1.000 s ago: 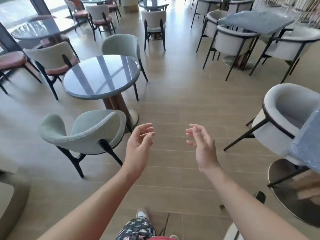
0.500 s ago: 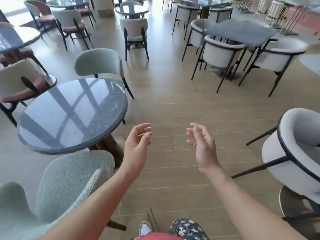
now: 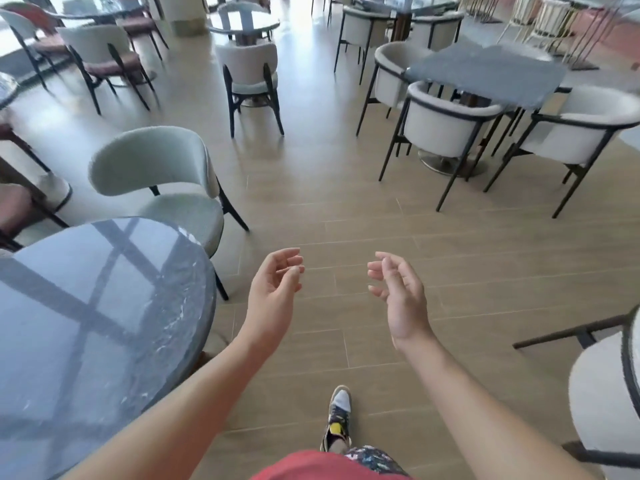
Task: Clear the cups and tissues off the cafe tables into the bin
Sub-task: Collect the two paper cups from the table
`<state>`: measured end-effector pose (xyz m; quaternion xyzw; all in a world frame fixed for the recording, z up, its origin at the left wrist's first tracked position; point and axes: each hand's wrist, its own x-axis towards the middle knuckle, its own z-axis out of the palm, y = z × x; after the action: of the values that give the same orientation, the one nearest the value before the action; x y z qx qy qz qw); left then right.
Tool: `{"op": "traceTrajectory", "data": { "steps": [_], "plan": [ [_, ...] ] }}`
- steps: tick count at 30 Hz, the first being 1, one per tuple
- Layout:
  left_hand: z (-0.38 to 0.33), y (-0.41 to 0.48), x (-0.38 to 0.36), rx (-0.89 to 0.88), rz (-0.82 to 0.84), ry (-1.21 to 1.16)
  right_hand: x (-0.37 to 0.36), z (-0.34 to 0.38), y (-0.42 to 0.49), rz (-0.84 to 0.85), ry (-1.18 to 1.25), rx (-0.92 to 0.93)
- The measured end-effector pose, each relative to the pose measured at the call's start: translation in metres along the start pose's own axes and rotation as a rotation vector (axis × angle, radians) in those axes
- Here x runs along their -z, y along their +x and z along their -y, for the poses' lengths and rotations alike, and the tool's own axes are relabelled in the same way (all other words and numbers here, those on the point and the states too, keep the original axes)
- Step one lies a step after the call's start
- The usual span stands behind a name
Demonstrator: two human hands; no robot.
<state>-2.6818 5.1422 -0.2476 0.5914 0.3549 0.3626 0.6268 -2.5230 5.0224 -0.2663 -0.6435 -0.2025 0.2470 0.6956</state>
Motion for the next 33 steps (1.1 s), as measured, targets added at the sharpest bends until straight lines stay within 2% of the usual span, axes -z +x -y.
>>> {"op": "traceTrajectory", "data": {
  "steps": [7,12,24,33],
  "plan": [
    [-0.028,0.18,-0.059,-0.009,-0.04,-0.031,-0.028,0.044,0.192,0.05,-0.028,0.028],
    [-0.025,0.297,-0.085,-0.019,-0.036,-0.038,-0.051,0.05,0.31,0.075,-0.044,0.029],
    [-0.015,0.656,-0.101,-0.023,-0.008,-0.049,-0.178,0.048,0.642,0.032,-0.045,0.035],
    [-0.024,0.876,-0.122,-0.004,0.038,-0.028,-0.24,0.047,0.842,-0.017,0.0,-0.004]
  ]
}}
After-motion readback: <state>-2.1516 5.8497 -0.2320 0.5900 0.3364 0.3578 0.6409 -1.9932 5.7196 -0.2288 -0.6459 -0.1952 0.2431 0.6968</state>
